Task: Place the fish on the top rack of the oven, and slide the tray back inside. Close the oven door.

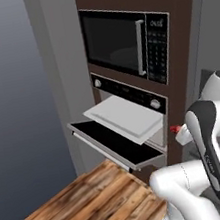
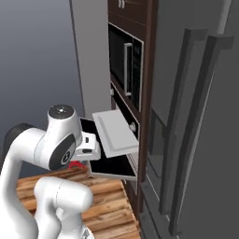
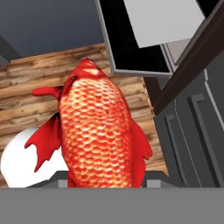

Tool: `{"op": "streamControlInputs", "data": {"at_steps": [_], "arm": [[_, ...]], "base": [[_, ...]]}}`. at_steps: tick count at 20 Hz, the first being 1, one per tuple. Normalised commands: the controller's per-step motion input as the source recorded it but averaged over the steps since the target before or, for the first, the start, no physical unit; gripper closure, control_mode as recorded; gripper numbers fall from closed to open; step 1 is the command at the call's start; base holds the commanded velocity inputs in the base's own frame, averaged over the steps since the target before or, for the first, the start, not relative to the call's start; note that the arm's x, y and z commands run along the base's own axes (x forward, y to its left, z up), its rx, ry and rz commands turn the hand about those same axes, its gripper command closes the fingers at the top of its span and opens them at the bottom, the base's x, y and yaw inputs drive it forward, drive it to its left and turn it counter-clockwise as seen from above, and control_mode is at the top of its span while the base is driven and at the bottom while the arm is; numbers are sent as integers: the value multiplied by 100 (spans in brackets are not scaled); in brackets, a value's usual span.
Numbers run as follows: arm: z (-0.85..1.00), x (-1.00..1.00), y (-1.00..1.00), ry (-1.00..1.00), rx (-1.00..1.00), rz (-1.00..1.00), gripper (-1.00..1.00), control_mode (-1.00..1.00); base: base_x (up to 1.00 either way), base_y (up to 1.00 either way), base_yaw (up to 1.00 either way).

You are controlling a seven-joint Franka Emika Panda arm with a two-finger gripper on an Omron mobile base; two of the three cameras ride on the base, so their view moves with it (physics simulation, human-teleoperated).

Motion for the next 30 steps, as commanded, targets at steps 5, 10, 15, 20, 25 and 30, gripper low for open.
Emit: {"op": "streamControlInputs", "data": {"at_steps": [5, 10, 15, 20, 25, 30], "arm": [[0, 0, 0, 0, 0, 0, 100, 100], [0, 0, 0, 0, 0, 0, 100, 100], [0, 0, 0, 0, 0, 0, 100, 100], [0, 11, 1, 0, 0, 0, 100, -100], [0, 14, 2, 0, 0, -1, 100, -100], [-5, 31, 3, 0, 0, -1, 100, -100]], "base": [[51, -7, 9], [49, 0, 6], [32, 0, 2], [18, 0, 0], [0, 0, 0], [0, 0, 0]]}}
